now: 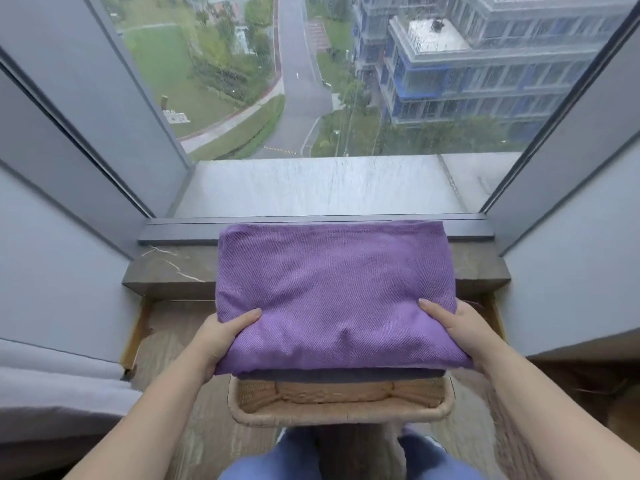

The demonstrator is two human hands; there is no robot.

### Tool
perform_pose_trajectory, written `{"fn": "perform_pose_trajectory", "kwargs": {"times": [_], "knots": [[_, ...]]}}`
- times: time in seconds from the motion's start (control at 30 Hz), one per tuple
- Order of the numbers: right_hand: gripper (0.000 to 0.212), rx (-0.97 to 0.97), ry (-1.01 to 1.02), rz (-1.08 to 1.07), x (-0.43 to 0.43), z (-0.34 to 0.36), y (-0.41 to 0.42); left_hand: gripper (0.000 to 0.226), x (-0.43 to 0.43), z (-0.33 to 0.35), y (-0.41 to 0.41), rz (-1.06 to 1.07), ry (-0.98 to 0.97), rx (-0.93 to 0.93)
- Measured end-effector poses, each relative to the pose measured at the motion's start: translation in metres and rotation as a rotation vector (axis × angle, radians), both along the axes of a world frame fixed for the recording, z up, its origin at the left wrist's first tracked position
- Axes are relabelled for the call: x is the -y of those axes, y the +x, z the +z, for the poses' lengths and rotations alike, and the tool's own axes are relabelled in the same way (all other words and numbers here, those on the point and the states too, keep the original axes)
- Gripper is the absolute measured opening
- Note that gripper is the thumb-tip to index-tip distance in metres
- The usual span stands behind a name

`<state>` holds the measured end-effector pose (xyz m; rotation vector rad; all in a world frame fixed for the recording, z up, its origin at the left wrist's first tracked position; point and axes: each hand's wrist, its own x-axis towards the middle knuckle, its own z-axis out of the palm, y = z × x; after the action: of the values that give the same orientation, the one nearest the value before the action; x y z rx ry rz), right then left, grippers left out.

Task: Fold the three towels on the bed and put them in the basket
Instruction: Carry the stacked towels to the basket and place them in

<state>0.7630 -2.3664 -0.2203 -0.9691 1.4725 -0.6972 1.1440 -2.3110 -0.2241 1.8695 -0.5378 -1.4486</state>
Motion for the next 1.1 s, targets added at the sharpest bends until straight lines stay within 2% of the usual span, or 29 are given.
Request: {"fn": "perform_pose_trajectory", "kwargs": {"times": [0.1,0.2,0.33,0.47,0.73,0.9,1.1], "knots": [[0.015,-0.029,-0.021,0.005,-0.014,-0.010,0.010,0.052,-0.011,-0.018,-0.002,-0.017,-0.038,0.080],[0.020,-0.069,-0.067,-0.032,-0.026,-0.023,0.019,0.052,-0.017,-0.030,-0.006,-0.053,-0.055,0.189],[0.047,-0.227,-0.032,-0.001,-0.030,-0.040,0.027,0.060,-0.012,-0.046,-0.016,-0.127,0.026,0.283],[0.070,-0.367,-0.046,0.029,-0.027,-0.061,0.034,0.058,-0.006,-0.070,-0.035,-0.188,0.052,0.366],[0.050,-0.441,0.116,0.013,-0.019,-0.124,0.038,0.049,0.004,-0.133,-0.050,-0.263,0.244,0.417],[0.041,-0.451,0.195,-0.003,-0.013,-0.168,0.041,0.050,0.013,-0.173,-0.053,-0.272,0.292,0.403],[0.042,-0.445,0.267,0.008,-0.004,-0.212,0.046,0.049,0.021,-0.214,-0.053,-0.263,0.342,0.371]]}}
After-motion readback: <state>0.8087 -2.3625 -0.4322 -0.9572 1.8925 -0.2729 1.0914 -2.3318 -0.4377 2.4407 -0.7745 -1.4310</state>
